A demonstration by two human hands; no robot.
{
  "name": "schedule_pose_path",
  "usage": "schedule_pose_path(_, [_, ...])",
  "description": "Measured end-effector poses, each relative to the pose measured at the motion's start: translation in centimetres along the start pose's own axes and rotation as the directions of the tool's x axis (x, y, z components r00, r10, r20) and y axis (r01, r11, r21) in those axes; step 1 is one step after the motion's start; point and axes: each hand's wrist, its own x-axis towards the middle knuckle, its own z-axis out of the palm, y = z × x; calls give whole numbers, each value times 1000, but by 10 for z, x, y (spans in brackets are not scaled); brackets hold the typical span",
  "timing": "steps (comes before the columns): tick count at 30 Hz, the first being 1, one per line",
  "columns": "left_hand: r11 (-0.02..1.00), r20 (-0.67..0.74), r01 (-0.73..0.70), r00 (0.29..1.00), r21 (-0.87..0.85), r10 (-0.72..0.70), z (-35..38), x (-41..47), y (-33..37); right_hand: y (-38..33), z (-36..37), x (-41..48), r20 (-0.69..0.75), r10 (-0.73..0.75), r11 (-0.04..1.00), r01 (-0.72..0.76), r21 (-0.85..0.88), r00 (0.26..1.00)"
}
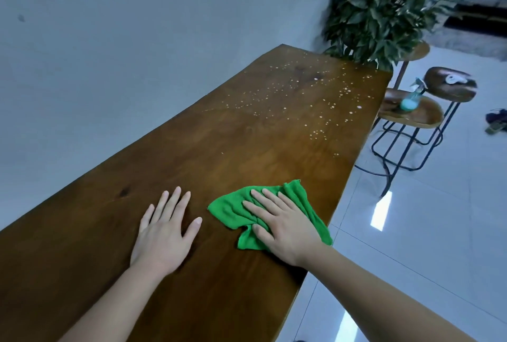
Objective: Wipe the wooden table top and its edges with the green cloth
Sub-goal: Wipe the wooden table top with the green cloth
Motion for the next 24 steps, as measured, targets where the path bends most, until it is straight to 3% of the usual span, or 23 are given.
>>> schedule_pose_path(6, [1000, 10, -28, 1000, 15, 28, 4, 38, 45, 85, -26, 26, -39, 86, 996, -85, 8, 996])
schedule_pose_path(18, [1000, -29, 18, 999, 3, -18, 12, 145, 139, 321, -104, 130, -116, 311, 949, -315, -21, 943])
schedule_pose_path(24, [999, -25, 38, 999, 17, -38, 9, 166, 153, 393, -130, 176, -128, 401, 913, -408, -30, 907])
